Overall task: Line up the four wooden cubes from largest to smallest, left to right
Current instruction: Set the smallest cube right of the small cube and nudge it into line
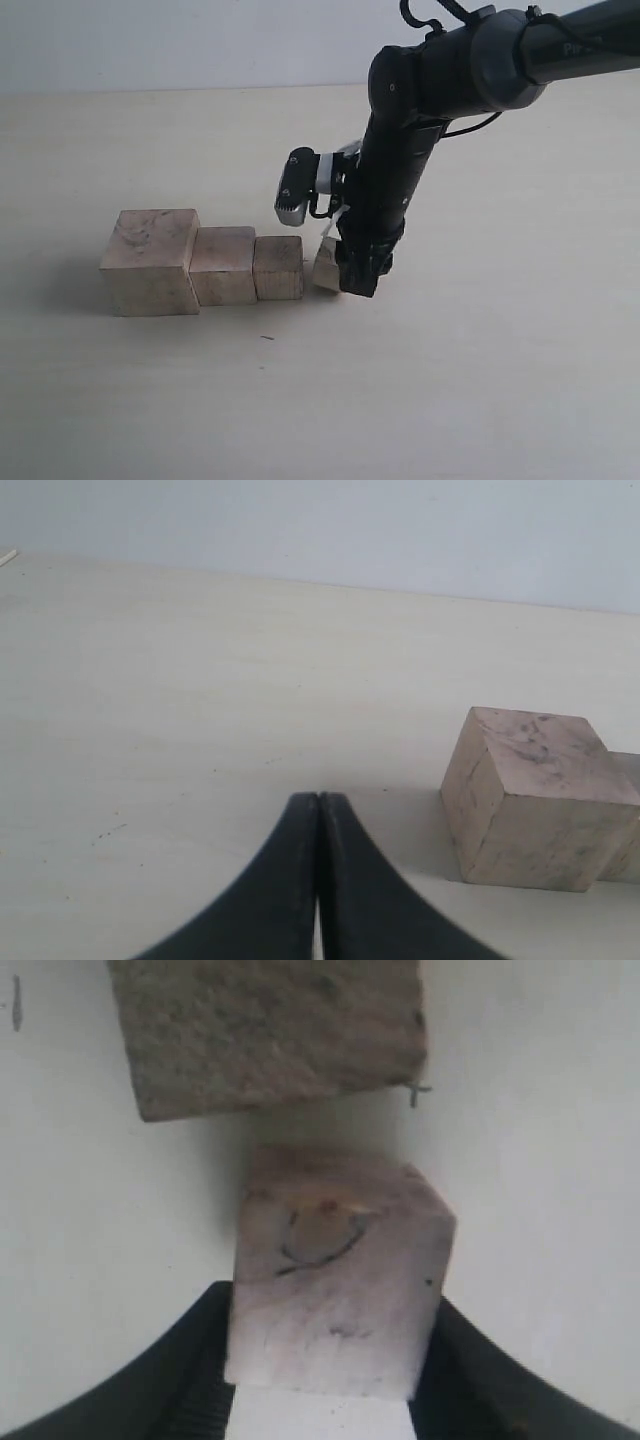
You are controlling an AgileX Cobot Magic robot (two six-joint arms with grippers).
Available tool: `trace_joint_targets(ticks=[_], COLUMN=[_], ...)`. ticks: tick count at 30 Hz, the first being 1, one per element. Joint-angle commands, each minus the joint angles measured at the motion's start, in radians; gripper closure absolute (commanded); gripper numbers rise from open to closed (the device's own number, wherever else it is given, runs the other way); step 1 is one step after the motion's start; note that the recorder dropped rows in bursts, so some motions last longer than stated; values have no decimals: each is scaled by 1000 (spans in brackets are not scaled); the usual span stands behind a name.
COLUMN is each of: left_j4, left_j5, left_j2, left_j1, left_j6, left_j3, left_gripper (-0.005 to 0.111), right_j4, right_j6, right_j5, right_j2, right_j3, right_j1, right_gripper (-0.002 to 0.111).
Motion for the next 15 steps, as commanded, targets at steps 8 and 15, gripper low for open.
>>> trace_joint_targets(ticks=[8, 15], left_j4=[3, 3], left_j5=[-8, -8], left_j2=[-6, -6], left_j1=[-6, -6], left_j6=[-3, -3], left_j3=[1, 1], left_gripper=[107, 107], right_j4=[-11, 4], right_j6=[-71, -209], right_j5=[-60, -42], right_j2=[-6, -6], right_j3=[1, 1], right_j1=[-3, -3], right_gripper=[108, 108])
